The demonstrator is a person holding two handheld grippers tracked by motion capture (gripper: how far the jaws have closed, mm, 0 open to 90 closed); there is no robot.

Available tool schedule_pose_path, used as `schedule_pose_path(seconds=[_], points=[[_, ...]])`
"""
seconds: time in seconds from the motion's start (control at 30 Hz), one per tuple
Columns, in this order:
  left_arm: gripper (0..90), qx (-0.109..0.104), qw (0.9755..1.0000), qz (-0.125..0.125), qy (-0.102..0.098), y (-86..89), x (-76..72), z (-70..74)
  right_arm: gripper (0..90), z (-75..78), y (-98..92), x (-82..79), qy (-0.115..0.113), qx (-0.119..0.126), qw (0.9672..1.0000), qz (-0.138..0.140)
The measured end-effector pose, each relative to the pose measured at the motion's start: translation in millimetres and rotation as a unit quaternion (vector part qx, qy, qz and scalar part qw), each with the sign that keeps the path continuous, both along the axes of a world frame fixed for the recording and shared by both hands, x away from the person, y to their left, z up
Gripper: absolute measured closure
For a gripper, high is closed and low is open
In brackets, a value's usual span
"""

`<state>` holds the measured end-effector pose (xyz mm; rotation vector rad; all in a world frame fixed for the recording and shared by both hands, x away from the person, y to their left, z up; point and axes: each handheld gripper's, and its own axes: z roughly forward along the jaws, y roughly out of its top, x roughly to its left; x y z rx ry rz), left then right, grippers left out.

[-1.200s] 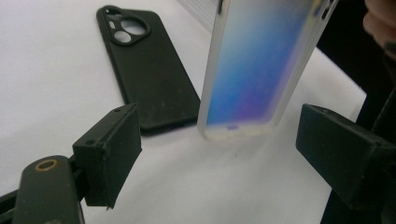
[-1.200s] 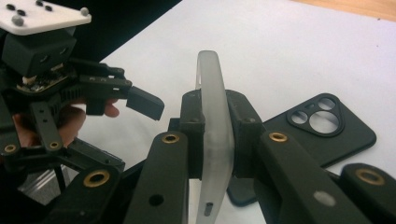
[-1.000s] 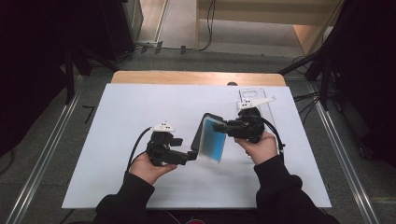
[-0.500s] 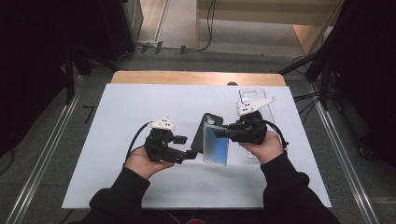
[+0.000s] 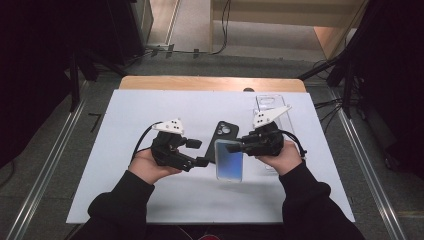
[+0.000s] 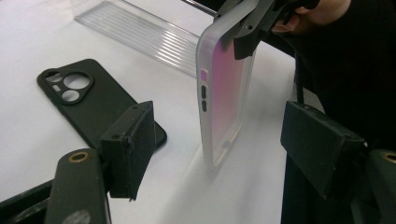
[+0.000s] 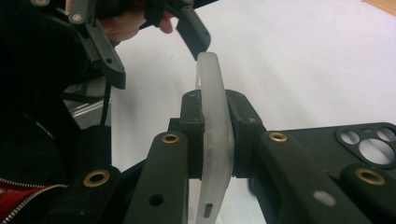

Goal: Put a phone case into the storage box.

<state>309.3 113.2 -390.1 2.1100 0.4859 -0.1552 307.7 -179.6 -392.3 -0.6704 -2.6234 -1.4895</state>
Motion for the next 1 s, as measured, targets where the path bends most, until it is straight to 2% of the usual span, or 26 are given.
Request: schedule_pose_path(seconds=[0.27, 0.5, 0.73, 1.0], points=[[29.0, -0.002, 0.9997, -0.025, -0.001, -3.2, 3.1, 0.8, 76.5, -0.2, 5.4, -1.3, -0.005, 0.002, 0.9995, 0.030], [31.7, -0.013, 0.9991, -0.040, 0.004, -6.3, 5.7, 1.3, 76.5, -0.2, 8.8, -3.2, -0.006, 0.003, 0.9987, 0.050], [38.9, -0.020, 0.9985, -0.049, 0.009, -7.8, 7.6, -0.7, 76.5, -0.3, 11.2, -4.3, -0.006, 0.011, 0.9977, 0.067], [47.4, -0.021, 0.9979, -0.062, 0.001, -10.2, 5.3, -2.5, 76.4, 0.3, 15.0, -5.8, -0.004, 0.017, 0.9964, 0.083]])
